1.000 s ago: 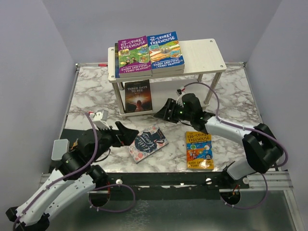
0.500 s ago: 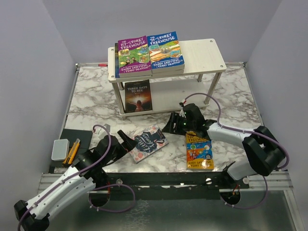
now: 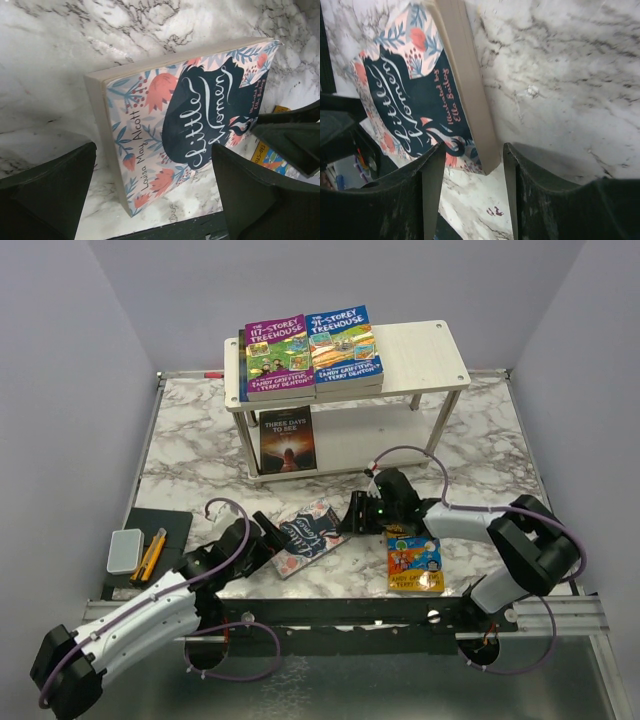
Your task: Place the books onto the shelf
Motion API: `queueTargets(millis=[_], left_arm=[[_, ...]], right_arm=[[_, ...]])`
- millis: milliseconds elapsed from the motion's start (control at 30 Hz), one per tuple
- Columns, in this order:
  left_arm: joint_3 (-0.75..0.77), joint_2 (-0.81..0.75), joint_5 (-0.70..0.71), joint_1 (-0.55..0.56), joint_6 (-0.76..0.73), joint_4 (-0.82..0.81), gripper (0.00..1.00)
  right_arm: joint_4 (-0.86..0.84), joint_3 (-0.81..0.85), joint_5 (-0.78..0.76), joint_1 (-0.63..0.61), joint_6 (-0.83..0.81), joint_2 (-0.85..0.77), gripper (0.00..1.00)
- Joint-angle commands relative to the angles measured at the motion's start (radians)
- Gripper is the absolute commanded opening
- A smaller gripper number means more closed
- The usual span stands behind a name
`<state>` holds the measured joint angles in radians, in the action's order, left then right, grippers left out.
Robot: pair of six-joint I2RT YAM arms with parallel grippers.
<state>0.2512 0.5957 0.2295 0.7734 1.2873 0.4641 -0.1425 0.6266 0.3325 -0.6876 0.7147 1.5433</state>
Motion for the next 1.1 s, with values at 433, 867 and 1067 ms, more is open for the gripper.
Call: queueTargets(millis=[433, 867, 1067], left_arm=[[0.079, 0.434, -0.038, 0.0, -0.194, -0.294, 0.99], [0.268, 0.794, -0.21, 0.053, -0.393, -0.46, 0.99], [0.353, 0.831, -0.126, 0.073, -0.45, -0.409, 0.99]], right_arm=[[-0.164, -0.21, 0.006, -0.204, 0.011, -0.104, 0.44], [-0.087, -0.333, -0.16, -0.434, 0.171, -0.338, 0.42], [0.241, -0.269, -0.317, -0.438, 0.153, -0.575, 0.52]])
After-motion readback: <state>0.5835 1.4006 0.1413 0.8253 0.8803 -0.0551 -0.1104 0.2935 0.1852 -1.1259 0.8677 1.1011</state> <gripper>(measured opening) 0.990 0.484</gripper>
